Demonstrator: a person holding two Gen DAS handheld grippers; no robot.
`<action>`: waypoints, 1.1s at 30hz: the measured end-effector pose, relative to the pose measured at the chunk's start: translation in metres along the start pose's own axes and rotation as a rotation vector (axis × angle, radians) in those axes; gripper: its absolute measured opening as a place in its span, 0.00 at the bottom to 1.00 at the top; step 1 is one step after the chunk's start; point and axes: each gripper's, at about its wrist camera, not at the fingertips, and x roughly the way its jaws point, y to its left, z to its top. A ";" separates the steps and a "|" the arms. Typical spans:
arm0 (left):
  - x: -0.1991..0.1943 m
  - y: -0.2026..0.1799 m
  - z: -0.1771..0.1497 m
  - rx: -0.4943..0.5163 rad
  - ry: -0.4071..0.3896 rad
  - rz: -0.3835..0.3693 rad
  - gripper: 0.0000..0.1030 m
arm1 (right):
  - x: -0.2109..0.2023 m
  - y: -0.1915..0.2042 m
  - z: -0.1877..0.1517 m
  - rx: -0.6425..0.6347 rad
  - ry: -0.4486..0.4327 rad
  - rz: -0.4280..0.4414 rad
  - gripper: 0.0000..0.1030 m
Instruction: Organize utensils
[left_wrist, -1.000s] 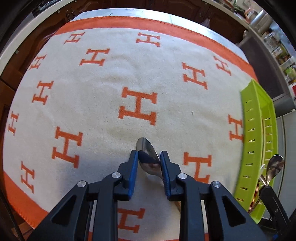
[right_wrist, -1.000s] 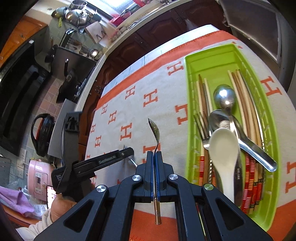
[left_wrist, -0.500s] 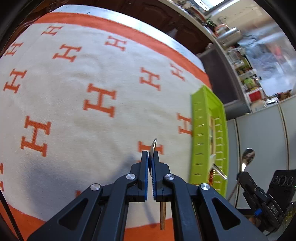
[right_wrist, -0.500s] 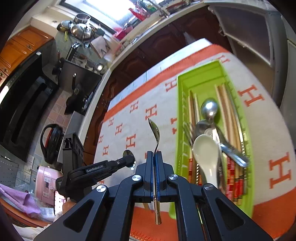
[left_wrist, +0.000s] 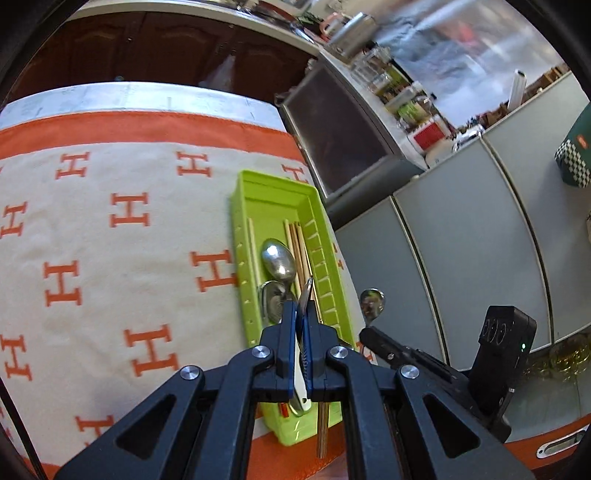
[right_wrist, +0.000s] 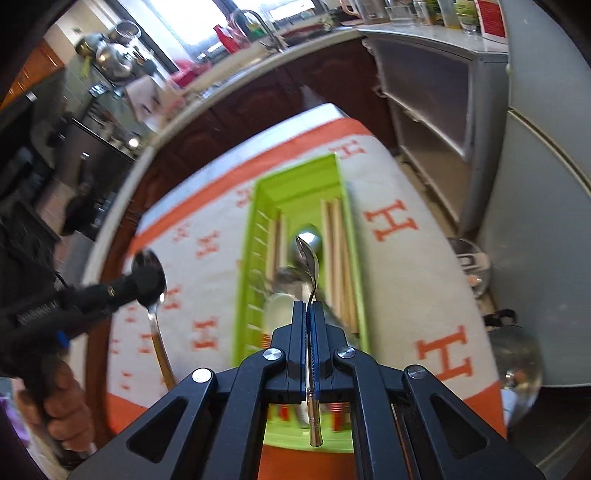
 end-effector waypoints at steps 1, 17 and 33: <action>0.009 -0.001 0.002 0.006 0.013 0.003 0.01 | 0.003 -0.001 -0.004 -0.009 0.007 -0.019 0.02; 0.048 -0.003 -0.002 0.043 0.088 0.098 0.43 | 0.010 -0.004 -0.001 0.058 0.006 -0.028 0.26; -0.045 0.026 -0.052 0.030 -0.048 0.361 0.94 | 0.007 0.029 -0.019 -0.054 0.054 -0.024 0.41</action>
